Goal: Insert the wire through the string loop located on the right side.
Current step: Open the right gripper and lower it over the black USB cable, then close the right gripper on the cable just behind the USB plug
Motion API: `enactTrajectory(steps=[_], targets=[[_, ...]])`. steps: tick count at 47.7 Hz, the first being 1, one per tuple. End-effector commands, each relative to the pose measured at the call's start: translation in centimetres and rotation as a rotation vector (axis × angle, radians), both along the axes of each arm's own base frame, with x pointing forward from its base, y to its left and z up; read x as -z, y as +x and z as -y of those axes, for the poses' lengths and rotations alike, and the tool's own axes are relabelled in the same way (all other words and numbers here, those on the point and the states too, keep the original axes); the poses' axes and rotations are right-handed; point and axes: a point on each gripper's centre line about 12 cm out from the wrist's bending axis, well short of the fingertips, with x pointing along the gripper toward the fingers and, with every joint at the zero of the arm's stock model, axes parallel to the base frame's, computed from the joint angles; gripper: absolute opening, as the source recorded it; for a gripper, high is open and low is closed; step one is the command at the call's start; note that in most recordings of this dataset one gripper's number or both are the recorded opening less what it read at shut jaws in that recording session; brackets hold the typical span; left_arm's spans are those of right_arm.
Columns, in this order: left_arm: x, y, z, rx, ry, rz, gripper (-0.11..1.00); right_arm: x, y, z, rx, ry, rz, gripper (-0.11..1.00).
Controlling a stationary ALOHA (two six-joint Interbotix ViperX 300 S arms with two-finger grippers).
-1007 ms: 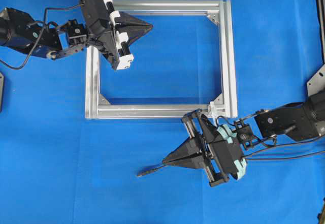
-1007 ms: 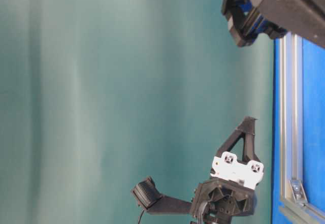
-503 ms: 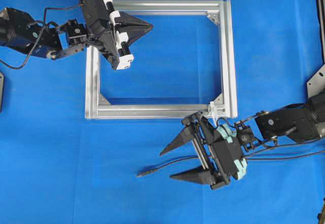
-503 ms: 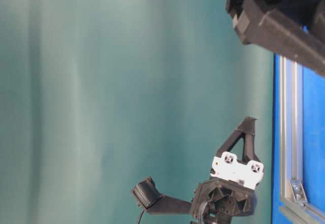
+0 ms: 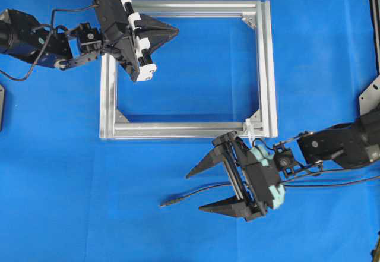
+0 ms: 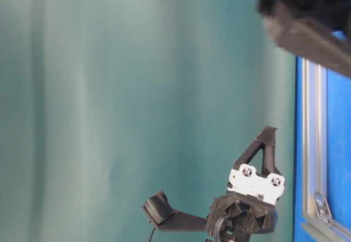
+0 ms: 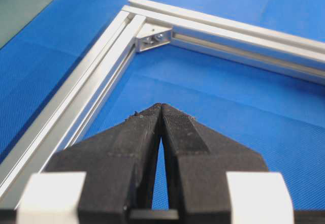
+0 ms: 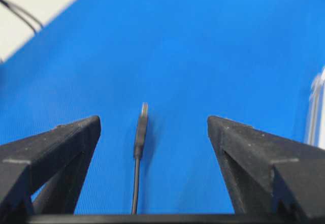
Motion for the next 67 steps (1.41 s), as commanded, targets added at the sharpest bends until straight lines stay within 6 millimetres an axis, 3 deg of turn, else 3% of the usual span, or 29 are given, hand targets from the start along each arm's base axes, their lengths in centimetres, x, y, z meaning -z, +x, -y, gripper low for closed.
enactTrajectory(steps=[1, 19, 41, 46, 53, 57, 61, 67], targets=[[-1.5, 0.2, 0.0, 0.004, 0.016, 0.042, 0.00, 0.0, 0.5, -0.1, 0.013, 0.026, 0.014, 0.89], [-1.5, 0.2, 0.0, 0.004, 0.012, 0.041, 0.00, 4.2, 1.4, -0.7, 0.029, 0.082, -0.051, 0.89], [-1.4, 0.1, 0.0, 0.004, 0.012, 0.040, 0.00, 4.9, 1.8, -0.8, 0.030, 0.071, -0.078, 0.86], [-1.4, 0.1, 0.0, 0.003, 0.012, 0.041, 0.00, 5.0, 1.8, -0.8, 0.029, 0.067, -0.081, 0.68], [-1.5, 0.2, 0.0, 0.004, 0.013, 0.043, 0.00, 5.2, 1.7, -0.8, 0.029, 0.052, -0.099, 0.25], [-1.4, 0.2, 0.0, 0.004, 0.014, 0.041, 0.00, 5.3, 1.6, -0.8, 0.026, 0.048, -0.105, 0.07], [-1.4, 0.2, 0.0, 0.004, 0.014, 0.041, 0.00, 5.3, 1.6, -0.8, 0.024, 0.046, -0.107, -0.03], [-1.5, 0.2, 0.0, 0.004, 0.014, 0.041, 0.00, 5.3, 1.7, -0.8, 0.025, 0.044, -0.106, -0.04]])
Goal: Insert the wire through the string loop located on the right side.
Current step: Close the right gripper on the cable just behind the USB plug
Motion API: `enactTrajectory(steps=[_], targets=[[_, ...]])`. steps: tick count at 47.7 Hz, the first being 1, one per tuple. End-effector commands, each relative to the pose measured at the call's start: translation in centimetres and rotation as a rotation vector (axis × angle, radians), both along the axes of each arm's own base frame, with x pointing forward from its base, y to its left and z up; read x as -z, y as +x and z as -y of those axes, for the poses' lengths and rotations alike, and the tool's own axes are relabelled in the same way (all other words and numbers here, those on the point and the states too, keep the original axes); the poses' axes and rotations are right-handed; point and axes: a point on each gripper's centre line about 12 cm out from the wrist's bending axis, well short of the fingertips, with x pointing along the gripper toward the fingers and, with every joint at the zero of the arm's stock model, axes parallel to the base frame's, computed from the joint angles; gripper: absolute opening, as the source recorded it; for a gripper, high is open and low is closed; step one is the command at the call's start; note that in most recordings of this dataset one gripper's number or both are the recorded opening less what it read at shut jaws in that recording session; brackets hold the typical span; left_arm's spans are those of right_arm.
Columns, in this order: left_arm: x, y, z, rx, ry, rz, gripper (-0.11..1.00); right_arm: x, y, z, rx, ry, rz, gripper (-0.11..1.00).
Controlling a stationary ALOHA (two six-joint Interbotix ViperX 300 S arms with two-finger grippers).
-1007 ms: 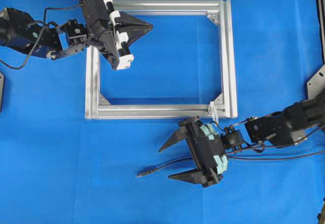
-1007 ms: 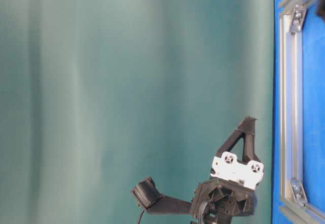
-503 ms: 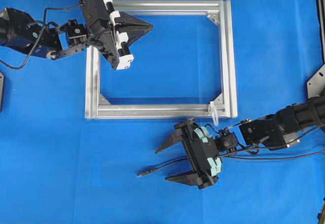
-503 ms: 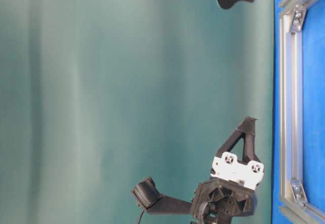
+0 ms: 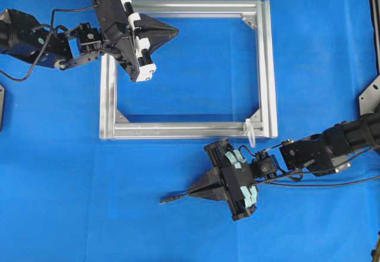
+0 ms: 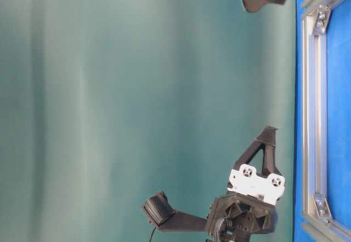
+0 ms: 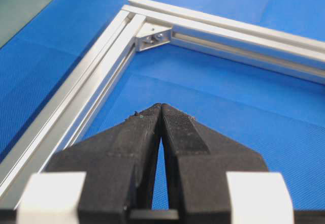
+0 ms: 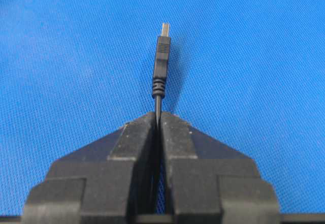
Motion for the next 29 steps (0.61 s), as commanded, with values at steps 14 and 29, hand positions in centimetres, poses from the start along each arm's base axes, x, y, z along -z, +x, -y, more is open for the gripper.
enactTrajectory(steps=[14, 29], targets=[[-1.5, 0.2, 0.0, 0.003, 0.013, 0.041, 0.00, -1.9, 0.6, -0.3, -0.002, 0.020, 0.043, -0.04], [-1.5, 0.2, 0.0, 0.003, 0.013, 0.041, 0.00, -6.3, 0.7, -0.3, 0.000, 0.010, 0.058, -0.04]])
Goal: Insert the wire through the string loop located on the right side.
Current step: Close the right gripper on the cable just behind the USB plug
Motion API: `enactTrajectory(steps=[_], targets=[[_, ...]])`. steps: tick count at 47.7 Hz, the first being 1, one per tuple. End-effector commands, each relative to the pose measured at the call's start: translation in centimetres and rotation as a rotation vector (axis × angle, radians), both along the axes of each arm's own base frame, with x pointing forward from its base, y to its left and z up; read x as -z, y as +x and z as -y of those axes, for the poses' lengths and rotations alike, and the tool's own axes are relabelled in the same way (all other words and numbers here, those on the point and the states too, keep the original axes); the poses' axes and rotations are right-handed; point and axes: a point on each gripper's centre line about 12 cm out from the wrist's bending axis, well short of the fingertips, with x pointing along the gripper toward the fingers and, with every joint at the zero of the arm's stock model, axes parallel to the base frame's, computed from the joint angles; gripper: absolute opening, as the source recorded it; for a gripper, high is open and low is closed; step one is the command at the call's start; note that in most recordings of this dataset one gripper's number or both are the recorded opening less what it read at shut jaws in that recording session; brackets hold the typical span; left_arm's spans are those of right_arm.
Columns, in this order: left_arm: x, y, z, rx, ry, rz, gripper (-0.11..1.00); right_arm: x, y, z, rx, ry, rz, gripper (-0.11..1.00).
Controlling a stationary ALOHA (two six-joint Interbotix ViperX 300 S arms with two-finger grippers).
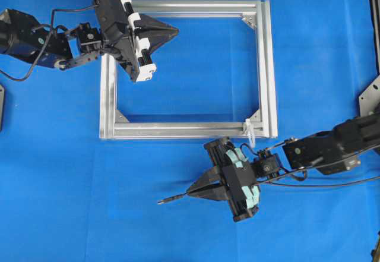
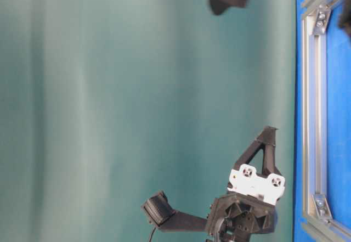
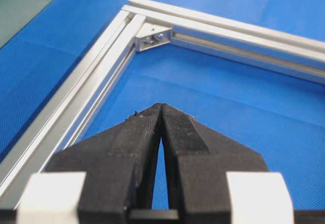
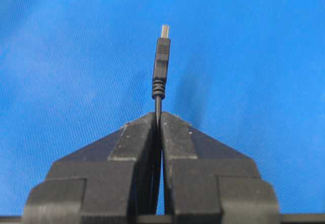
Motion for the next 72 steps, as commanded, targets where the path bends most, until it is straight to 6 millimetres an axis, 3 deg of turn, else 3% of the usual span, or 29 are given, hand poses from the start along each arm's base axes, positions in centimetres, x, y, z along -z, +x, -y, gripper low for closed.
enactTrajectory(steps=[1, 15, 72], targets=[[-1.5, 0.2, 0.0, 0.003, 0.013, 0.041, 0.00, -3.5, 0.5, -0.3, -0.004, 0.014, 0.062, -0.04], [-1.5, 0.3, 0.0, 0.003, 0.014, 0.044, 0.00, -7.4, 0.0, -0.1, 0.001, 0.012, 0.076, -0.04], [-1.5, 0.2, 0.0, 0.003, 0.013, 0.042, 0.00, -7.1, -0.2, 0.0, 0.001, 0.005, 0.057, -0.04]])
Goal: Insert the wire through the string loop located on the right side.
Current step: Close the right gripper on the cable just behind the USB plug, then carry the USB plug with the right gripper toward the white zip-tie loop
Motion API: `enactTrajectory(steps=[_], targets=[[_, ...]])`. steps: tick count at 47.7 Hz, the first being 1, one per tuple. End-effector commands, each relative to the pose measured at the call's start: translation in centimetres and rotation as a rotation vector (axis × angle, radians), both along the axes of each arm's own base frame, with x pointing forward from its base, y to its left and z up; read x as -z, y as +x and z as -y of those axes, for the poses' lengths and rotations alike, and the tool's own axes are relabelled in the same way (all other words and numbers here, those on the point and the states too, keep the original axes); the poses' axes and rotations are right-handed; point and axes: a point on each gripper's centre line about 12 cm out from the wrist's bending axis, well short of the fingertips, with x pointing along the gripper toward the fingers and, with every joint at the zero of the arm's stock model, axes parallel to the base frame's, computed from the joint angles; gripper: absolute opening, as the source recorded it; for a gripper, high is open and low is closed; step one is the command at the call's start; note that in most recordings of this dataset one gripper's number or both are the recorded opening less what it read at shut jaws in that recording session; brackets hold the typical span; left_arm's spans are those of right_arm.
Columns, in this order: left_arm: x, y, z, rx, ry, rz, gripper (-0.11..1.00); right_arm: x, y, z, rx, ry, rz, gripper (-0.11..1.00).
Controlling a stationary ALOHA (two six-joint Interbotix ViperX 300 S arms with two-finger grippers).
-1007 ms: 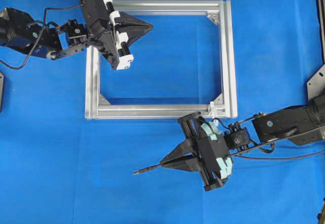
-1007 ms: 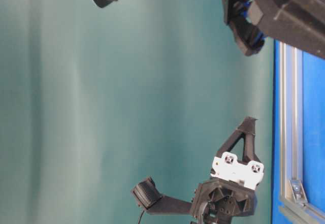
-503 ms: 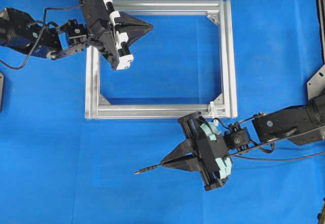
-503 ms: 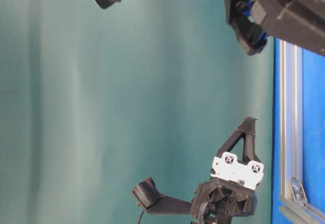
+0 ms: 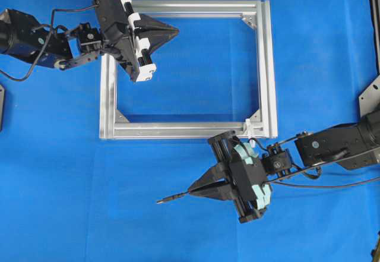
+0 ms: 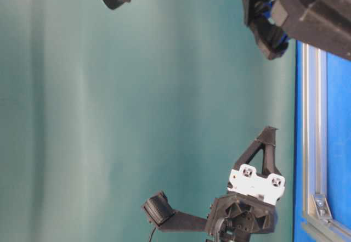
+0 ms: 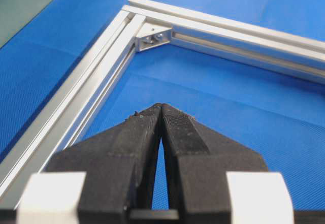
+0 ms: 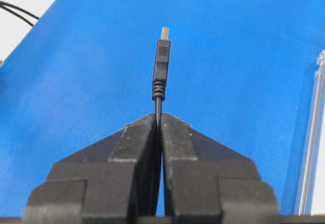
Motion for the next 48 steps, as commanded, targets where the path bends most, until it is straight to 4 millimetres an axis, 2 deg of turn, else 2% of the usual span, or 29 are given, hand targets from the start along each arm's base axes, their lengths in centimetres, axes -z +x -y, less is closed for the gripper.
enactTrajectory(steps=[1, 15, 25, 33, 48], targets=[[-1.5, 0.2, 0.1, 0.004, 0.013, 0.042, 0.00, -1.5, 0.3, -0.2, -0.003, 0.013, 0.041, -0.04], [-1.4, 0.2, 0.1, 0.004, 0.012, 0.040, 0.00, -1.4, -0.1, -0.1, -0.002, 0.013, 0.036, -0.04], [-1.5, 0.2, 0.1, 0.004, 0.013, 0.041, 0.00, -0.8, -1.8, 0.5, 0.005, 0.015, 0.006, -0.04], [-1.5, 0.2, 0.1, 0.004, 0.012, 0.043, 0.00, -0.2, -4.5, 1.3, 0.016, 0.017, -0.032, -0.04], [-1.5, 0.2, 0.1, 0.003, 0.011, 0.045, 0.00, 0.6, -12.7, 4.4, 0.072, 0.047, -0.081, -0.04]])
